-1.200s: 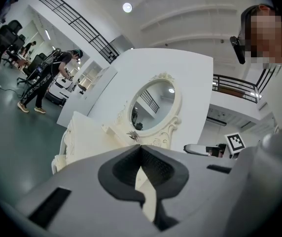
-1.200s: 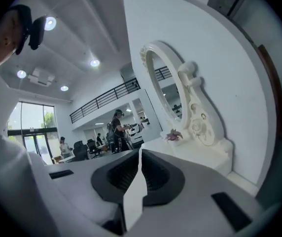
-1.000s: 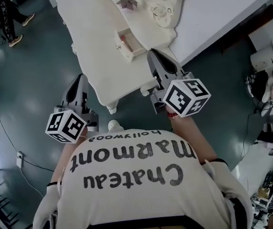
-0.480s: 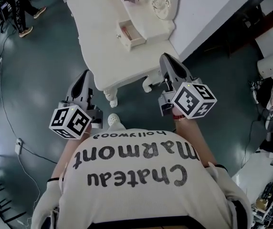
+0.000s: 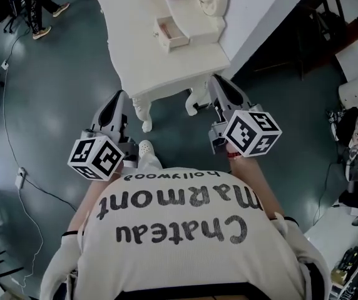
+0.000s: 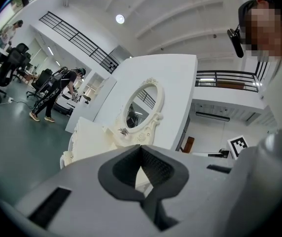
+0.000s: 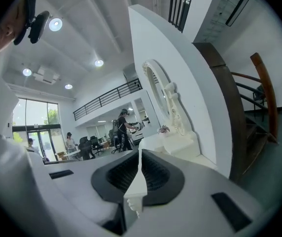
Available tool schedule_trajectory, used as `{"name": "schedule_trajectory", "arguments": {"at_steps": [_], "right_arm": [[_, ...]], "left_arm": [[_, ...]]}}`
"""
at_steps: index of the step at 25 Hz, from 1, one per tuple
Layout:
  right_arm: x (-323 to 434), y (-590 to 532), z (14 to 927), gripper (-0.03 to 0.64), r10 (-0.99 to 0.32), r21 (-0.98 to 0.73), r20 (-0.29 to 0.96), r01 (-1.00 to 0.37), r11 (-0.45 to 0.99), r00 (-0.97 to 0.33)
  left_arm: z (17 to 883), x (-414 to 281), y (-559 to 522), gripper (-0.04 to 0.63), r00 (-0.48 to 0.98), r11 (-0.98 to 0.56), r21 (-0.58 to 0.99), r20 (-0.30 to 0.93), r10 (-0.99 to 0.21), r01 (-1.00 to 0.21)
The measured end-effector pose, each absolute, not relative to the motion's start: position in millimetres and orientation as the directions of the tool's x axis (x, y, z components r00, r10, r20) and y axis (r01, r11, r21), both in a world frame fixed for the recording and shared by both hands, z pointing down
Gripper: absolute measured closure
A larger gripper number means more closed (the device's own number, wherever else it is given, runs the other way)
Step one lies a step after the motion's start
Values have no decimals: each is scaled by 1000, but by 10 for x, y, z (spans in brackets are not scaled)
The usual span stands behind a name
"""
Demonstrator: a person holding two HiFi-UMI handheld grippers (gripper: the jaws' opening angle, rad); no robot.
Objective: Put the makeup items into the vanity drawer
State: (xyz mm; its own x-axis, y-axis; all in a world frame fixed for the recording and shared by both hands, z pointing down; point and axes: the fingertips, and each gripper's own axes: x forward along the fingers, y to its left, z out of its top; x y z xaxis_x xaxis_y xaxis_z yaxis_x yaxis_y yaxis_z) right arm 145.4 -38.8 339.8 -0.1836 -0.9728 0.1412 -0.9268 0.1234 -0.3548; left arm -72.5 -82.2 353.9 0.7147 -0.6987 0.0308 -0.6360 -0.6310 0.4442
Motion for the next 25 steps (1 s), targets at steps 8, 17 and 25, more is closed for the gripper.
{"name": "schedule_trajectory", "arguments": {"at_steps": [8,17,25], "right_arm": [[1418,130,3485,577,-967,-350,153,-926,140,-203],[1443,463,3572,577,-963,-343,169,-928,144,-212],[1408,539,3557,577,-960,-338,168,-928,159,-225]], "left_arm": [[3603,-720,-279,586,711,-626,444,36,-703,-641],[3623,-647,36,587,715,-631,446,32,-698,-635],[3596,-651,135,587,715,-633,440,28,-699,-637]]}}
